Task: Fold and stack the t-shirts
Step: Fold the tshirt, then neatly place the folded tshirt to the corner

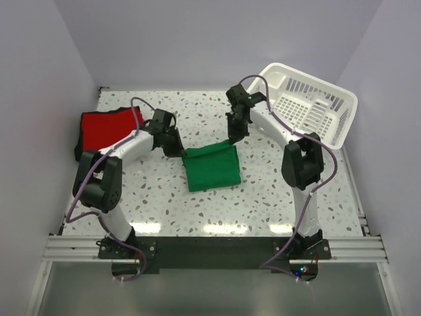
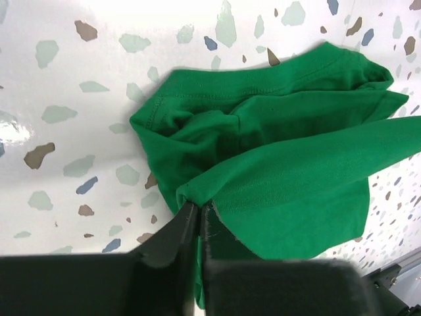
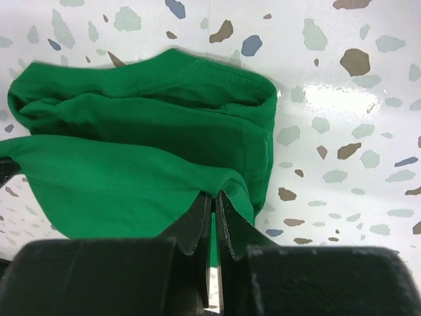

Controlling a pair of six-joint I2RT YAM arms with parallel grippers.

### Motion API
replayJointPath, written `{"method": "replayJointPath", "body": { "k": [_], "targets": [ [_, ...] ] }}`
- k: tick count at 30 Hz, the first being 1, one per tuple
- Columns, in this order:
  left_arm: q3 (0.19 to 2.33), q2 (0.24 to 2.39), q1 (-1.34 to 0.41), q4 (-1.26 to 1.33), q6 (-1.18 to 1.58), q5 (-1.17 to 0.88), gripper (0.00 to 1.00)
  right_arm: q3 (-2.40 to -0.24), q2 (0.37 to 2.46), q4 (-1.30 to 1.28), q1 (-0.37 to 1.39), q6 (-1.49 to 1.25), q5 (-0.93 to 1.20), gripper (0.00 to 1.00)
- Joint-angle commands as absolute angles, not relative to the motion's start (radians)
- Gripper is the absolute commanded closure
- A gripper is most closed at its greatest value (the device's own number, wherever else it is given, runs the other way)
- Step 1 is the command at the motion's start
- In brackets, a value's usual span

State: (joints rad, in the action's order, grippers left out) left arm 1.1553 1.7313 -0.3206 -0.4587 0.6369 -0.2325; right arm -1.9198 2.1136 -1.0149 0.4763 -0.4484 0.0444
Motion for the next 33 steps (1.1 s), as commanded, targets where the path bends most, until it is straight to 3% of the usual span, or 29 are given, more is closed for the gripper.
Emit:
{"method": "replayJointPath", "body": {
  "k": [1,2,3,4,6,8,11,15,22,33],
  "targets": [
    [1.212,1.743,-0.298,-0.46,0.598,-0.212,0.84,-2.003,2.141,-1.052,0.463,-0.416,0.041,0.94],
    [1.216,1.746,-0.295,-0.454,0.592,-0.212,0.57,-2.019,2.154,-1.061,0.462,-0.411,0.044,0.87],
    [1.224,1.747,-0.293,-0.456,0.588,-0.212,0.46,-2.038,2.164,-1.074,0.463,-0.396,0.052,0.79],
    [1.25,1.758,-0.291,-0.459,0.581,-0.207,0.39,-2.087,2.178,-1.103,0.462,-0.388,0.054,0.62],
    [1.287,1.766,-0.291,-0.489,0.558,-0.199,0.28,-2.134,2.206,-1.127,0.462,-0.367,0.058,0.51],
    [1.321,1.772,-0.291,-0.503,0.54,-0.201,0.24,-2.166,2.201,-1.135,0.462,-0.359,0.055,0.4],
    [1.318,1.746,-0.29,-0.491,0.528,-0.216,0.23,-2.158,2.175,-1.124,0.463,-0.354,0.06,0.37],
    [1.244,1.683,-0.291,-0.437,0.529,-0.256,0.22,-2.067,2.068,-1.066,0.465,-0.368,0.112,0.37],
    [0.992,1.519,-0.291,-0.27,0.57,-0.317,0.2,-1.725,1.895,-0.869,0.529,-0.433,0.253,0.38],
    [0.704,1.427,-0.291,0.046,0.661,-0.451,0.18,-1.51,1.927,-0.781,0.624,-0.466,0.258,0.38]
  ]
}}
